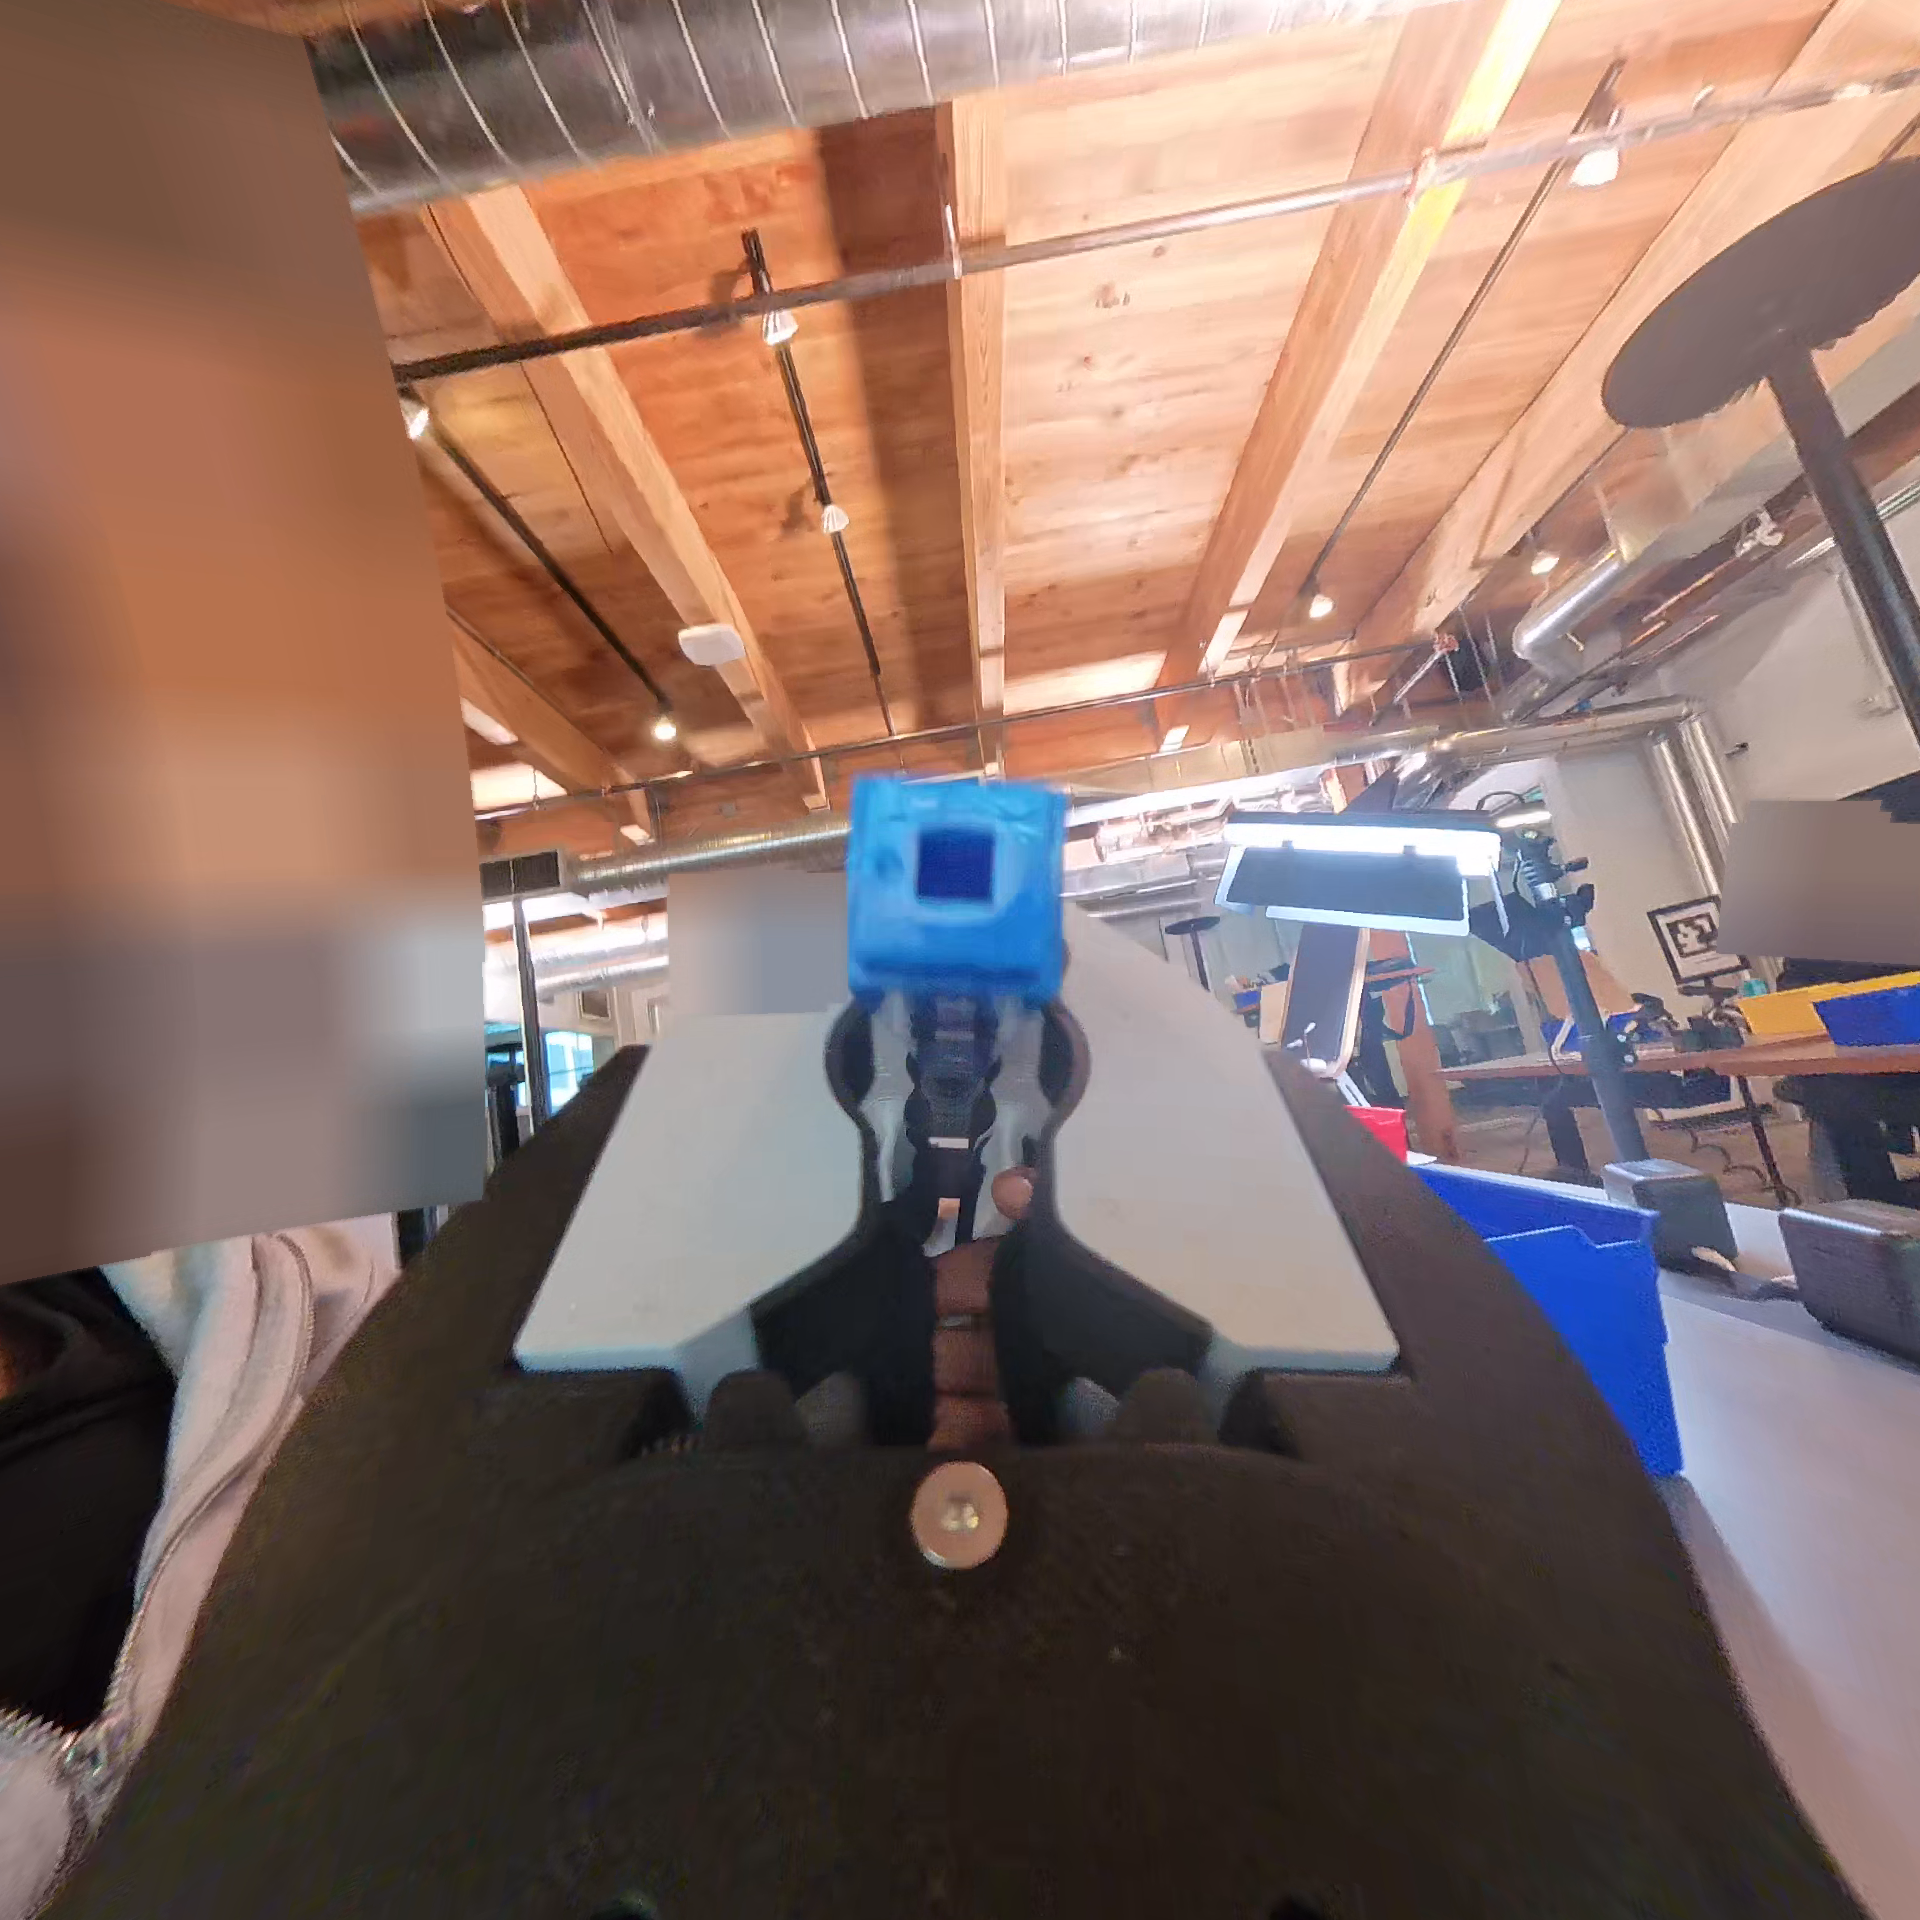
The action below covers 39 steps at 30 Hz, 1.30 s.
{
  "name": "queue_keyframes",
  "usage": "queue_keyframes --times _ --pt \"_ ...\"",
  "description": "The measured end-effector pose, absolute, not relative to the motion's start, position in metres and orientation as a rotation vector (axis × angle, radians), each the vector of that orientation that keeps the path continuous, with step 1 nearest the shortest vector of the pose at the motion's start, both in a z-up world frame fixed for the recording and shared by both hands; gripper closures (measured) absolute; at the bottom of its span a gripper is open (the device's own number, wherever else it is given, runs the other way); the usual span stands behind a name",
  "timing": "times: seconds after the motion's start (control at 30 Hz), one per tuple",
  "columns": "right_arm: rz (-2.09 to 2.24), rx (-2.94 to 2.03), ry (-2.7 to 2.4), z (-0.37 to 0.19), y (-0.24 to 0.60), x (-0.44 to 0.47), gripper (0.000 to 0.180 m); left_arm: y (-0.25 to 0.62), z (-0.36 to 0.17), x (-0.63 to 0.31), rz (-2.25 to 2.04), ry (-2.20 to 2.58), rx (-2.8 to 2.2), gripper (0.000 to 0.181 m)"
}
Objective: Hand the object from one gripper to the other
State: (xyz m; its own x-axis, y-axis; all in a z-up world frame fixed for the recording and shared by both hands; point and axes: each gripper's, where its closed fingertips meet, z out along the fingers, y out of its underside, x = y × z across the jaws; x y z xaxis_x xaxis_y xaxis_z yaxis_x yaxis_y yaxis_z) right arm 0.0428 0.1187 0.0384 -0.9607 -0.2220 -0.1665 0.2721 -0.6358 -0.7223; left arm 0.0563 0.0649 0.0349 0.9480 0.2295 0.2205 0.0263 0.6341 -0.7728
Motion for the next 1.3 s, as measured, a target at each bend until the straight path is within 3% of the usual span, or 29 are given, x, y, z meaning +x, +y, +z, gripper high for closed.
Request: queue_keyframes --times 0.07,0.1,0.17,0.27,0.37,0.47,0.8,0.9,0.97,1.07,1.3 --pt "-2.59 0.12 1.195 0.032 0.106 0.044 0.132 0.068 0.036 0.057 0.114 -0.317 -0.851 0.159" --pt "-2.552 0.112 1.244 0.027 0.097 0.048 0.134 0.071 0.035 0.057 0.116 -0.318 -0.85 0.159" --pt "-2.523 0.059 1.295 0.023 0.087 0.056 0.157 0.078 0.03 0.057 0.123 -0.322 -0.885 0.159" --pt "-2.551 0.034 1.328 0.023 0.09 0.057 0.157 0.082 0.027 0.058 0.114 -0.322 -0.922 0.157" --pt "-2.566 0.015 1.328 0.028 0.102 0.054 0.157 0.075 0.027 0.057 0.096 -0.331 -0.947 0.143" --pt "-2.528 -0.002 1.43 0.027 0.107 0.051 0.157 0.074 0.021 0.056 0.087 -0.321 -1.023 0.158" --pt "-2.61 -0.002 1.398 0.039 0.121 0.049 0.156 0.101 0.003 0.06 0.033 -0.332 -1.099 0.156" --pt "-2.525 -0.04 1.571 0.033 0.121 0.051 0.157 0.105 -0.007 0.065 0.001 -0.305 -1.243 0.131" --pt "-2.396 -0.059 1.729 0.02 0.117 0.053 0.157 0.109 -0.021 0.065 0.003 -0.301 -1.371 0.133" --pt "-2.263 -0.078 1.861 0.005 0.11 0.057 0.156 0.119 -0.046 0.068 0.033 -0.28 -1.537 0.158" --pt "-2.42 -0.085 1.9 0.011 0.098 0.058 0.151 0.135 -0.052 0.071 -0.066 -0.303 -1.464 0.159"
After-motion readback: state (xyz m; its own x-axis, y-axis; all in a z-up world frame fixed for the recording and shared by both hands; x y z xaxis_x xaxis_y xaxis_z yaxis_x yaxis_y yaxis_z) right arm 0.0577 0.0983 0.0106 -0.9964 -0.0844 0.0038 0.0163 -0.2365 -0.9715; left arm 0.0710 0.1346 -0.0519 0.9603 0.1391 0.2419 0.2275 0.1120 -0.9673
